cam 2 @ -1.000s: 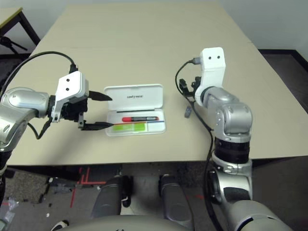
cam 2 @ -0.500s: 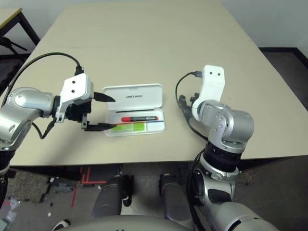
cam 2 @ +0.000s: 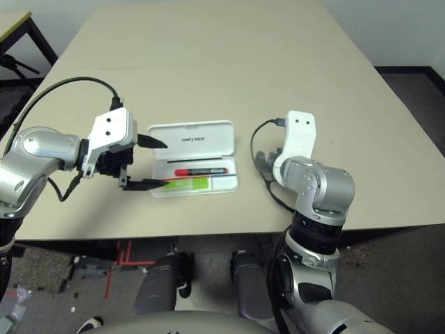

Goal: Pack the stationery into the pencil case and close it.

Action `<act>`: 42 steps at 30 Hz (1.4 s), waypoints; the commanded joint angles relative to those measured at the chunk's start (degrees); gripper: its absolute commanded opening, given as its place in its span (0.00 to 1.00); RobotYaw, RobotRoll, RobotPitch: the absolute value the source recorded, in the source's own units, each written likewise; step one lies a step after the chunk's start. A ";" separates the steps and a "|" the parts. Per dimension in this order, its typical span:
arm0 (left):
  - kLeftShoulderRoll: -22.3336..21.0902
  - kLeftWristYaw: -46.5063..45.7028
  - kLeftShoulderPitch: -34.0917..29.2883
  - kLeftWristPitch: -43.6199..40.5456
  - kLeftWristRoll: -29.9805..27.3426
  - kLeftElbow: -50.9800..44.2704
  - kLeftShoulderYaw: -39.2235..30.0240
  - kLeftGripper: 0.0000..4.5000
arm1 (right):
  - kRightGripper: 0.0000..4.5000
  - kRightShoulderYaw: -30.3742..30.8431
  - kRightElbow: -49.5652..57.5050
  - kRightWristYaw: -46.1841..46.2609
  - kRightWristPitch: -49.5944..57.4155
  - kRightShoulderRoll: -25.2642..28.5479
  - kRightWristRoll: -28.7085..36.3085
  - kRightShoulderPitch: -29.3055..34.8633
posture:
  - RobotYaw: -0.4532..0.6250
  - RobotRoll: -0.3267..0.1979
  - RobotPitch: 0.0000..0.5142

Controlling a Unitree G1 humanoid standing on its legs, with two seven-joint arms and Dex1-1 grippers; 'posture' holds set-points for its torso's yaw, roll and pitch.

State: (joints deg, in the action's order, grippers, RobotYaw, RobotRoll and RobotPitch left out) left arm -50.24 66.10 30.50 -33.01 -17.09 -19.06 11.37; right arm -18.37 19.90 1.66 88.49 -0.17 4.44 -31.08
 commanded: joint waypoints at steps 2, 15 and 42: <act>0.14 -0.13 0.32 -0.32 0.62 -0.14 0.78 1.00 | 0.69 -0.08 -2.26 -0.20 0.80 -0.71 0.03 0.50 | 0.37 0.62 0.29; 0.47 -0.03 0.13 0.17 1.10 0.24 1.00 1.00 | 0.07 7.26 -1.80 -4.51 -2.32 6.42 1.15 0.93 | 0.37 0.62 0.28; -1.82 0.04 -1.37 0.01 1.87 -0.23 0.16 1.00 | 0.07 36.08 -16.66 -74.49 -69.55 51.95 5.53 -5.65 | 0.39 0.62 0.27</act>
State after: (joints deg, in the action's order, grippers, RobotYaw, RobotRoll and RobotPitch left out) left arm -51.08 66.14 29.92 -32.56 -15.54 -18.17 11.71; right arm 17.32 2.86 -70.82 19.88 52.64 9.32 -35.85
